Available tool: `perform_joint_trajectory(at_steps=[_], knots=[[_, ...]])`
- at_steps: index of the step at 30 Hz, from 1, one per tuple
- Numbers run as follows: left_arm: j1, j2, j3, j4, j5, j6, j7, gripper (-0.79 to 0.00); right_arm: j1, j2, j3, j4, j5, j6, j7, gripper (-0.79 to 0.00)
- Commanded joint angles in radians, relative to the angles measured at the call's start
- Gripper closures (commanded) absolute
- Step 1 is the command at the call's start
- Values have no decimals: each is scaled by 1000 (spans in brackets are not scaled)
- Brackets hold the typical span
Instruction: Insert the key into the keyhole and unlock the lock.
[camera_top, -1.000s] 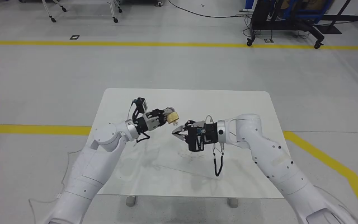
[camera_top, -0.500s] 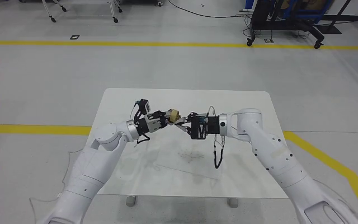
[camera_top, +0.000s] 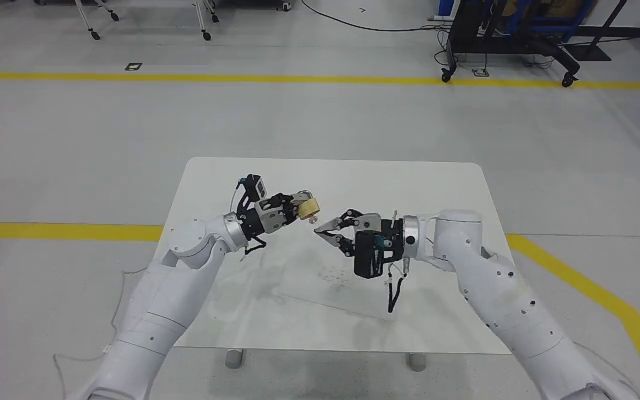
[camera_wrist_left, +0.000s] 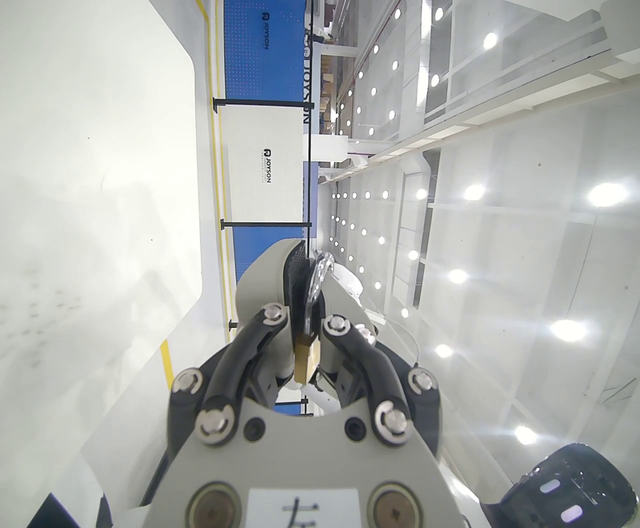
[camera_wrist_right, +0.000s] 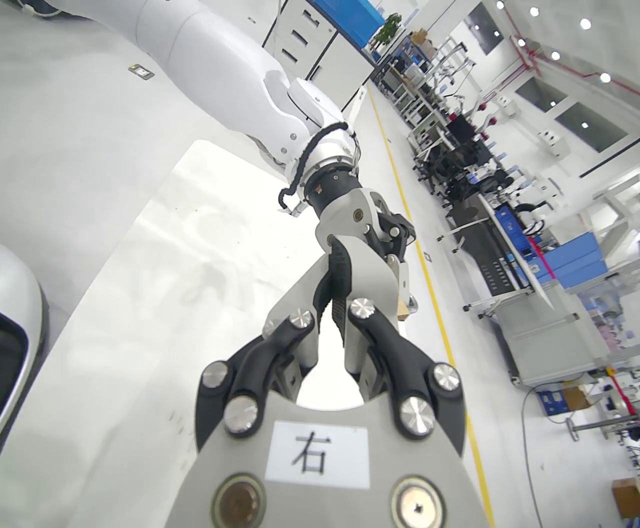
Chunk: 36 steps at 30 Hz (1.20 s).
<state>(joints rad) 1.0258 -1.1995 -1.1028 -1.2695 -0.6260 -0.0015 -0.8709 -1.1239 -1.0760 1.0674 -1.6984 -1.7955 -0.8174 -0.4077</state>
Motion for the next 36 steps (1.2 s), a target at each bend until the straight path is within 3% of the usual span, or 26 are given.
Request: perform_joint_trajectory(at_steps=[1, 7, 18, 22, 29, 30, 32, 35, 36], knots=[[-1, -1, 1, 0, 2, -3, 1, 0, -39, 9, 20, -36, -67, 55, 17, -289], [5, -6, 6, -2, 3, -18, 32, 0, -136, 18, 21, -164, -223, 207, 148, -348], [2, -14, 19, 2, 10, -13, 54, 0, -161, 1, -52, -194, -350, 384, 311, -336], [2, -16, 19, 2, 11, -12, 55, 0, -163, -6, -71, -198, -359, 423, 332, -280], [2, -18, 18, 3, 15, -12, 56, 0, -158, -15, -109, -195, -412, 428, 402, -262], [2, -18, 17, 3, 16, -12, 56, 0, -156, -17, -113, -194, -412, 430, 409, -252], [3, -19, 16, 3, 16, -13, 57, 0, -153, -21, -118, -191, -407, 436, 415, -126], [5, -19, 15, 2, 17, -14, 55, 0, -151, -25, -119, -185, -394, 446, 421, 0], [5, -19, 14, 2, 17, -14, 55, 0, -150, -26, -118, -183, -390, 448, 421, 0]])
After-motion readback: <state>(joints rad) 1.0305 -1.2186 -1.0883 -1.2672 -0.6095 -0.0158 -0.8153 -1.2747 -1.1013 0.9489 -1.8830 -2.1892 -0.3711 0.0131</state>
